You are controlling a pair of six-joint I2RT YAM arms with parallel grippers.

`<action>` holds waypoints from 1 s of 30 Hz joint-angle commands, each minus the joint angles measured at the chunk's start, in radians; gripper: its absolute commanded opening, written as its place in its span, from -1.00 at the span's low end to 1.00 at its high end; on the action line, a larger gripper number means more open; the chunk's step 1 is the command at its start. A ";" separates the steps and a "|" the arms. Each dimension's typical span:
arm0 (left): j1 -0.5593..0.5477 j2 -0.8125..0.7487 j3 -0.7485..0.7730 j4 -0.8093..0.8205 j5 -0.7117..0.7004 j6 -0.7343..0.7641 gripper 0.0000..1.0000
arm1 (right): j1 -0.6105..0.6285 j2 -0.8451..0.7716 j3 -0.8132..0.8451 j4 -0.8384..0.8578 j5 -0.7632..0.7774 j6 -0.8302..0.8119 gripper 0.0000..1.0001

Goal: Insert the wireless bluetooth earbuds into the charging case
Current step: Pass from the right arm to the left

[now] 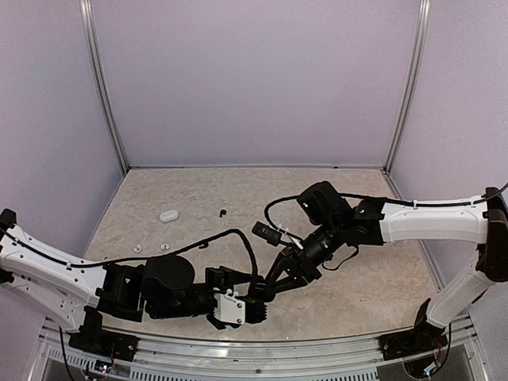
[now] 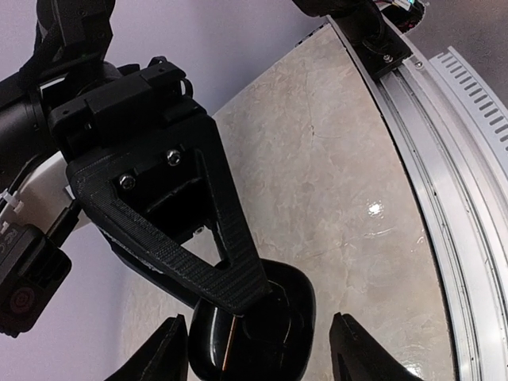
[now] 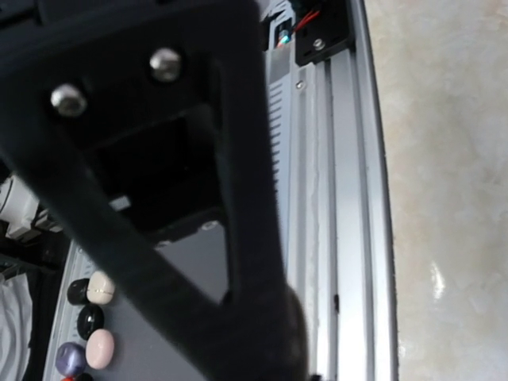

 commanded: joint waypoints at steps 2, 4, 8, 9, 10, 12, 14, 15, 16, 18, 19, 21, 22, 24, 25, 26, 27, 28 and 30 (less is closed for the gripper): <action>0.005 0.015 0.028 -0.022 0.021 0.029 0.16 | 0.027 0.024 0.051 -0.035 -0.040 -0.036 -0.73; 0.005 0.021 0.033 -0.028 0.023 0.030 0.10 | 0.030 0.027 0.060 -0.048 -0.039 -0.045 -0.73; 0.004 0.022 0.035 -0.026 0.027 0.025 0.00 | 0.031 0.027 0.065 -0.052 -0.039 -0.049 -0.71; 0.004 0.018 0.033 -0.019 0.018 0.025 -0.04 | 0.031 0.025 0.065 -0.051 -0.038 -0.050 -0.69; 0.004 0.018 0.029 -0.004 0.004 0.024 -0.08 | 0.031 0.022 0.063 -0.048 -0.037 -0.049 -0.66; 0.004 0.017 0.023 0.020 -0.021 0.021 -0.15 | 0.030 0.011 0.058 -0.036 -0.031 -0.045 -0.62; 0.005 0.016 0.022 0.043 -0.050 0.010 -0.22 | 0.031 -0.001 0.051 -0.014 -0.022 -0.038 -0.47; 0.005 0.017 0.022 0.054 -0.059 0.005 -0.25 | 0.029 -0.012 0.045 -0.003 -0.016 -0.030 -0.32; 0.006 0.015 0.018 0.071 -0.069 0.002 -0.26 | 0.027 -0.021 0.041 0.008 -0.007 -0.024 -0.19; 0.006 0.009 0.003 0.118 -0.098 0.000 -0.28 | 0.014 -0.048 0.020 0.046 0.002 -0.004 0.07; 0.007 0.005 -0.001 0.135 -0.110 -0.002 -0.29 | 0.004 -0.064 0.008 0.077 0.005 0.018 0.14; 0.010 -0.002 -0.009 0.175 -0.139 -0.002 -0.30 | -0.017 -0.103 -0.027 0.148 0.008 0.061 0.27; 0.011 -0.005 -0.013 0.195 -0.149 -0.002 -0.30 | -0.027 -0.124 -0.047 0.192 0.009 0.082 0.30; 0.016 -0.011 -0.018 0.232 -0.158 -0.005 -0.30 | -0.045 -0.170 -0.084 0.275 0.030 0.117 0.33; 0.018 -0.012 -0.020 0.258 -0.166 -0.004 -0.30 | -0.050 -0.197 -0.101 0.309 0.059 0.126 0.34; 0.020 -0.009 -0.020 0.278 -0.174 -0.003 -0.30 | -0.054 -0.224 -0.116 0.325 0.097 0.129 0.37; 0.021 -0.006 -0.019 0.299 -0.183 0.000 -0.30 | -0.057 -0.248 -0.130 0.360 0.134 0.124 0.39; 0.023 -0.002 -0.019 0.323 -0.191 0.003 -0.30 | -0.060 -0.272 -0.141 0.376 0.184 0.113 0.41; 0.028 0.008 -0.014 0.361 -0.202 0.010 -0.29 | -0.060 -0.330 -0.161 0.402 0.328 0.094 0.46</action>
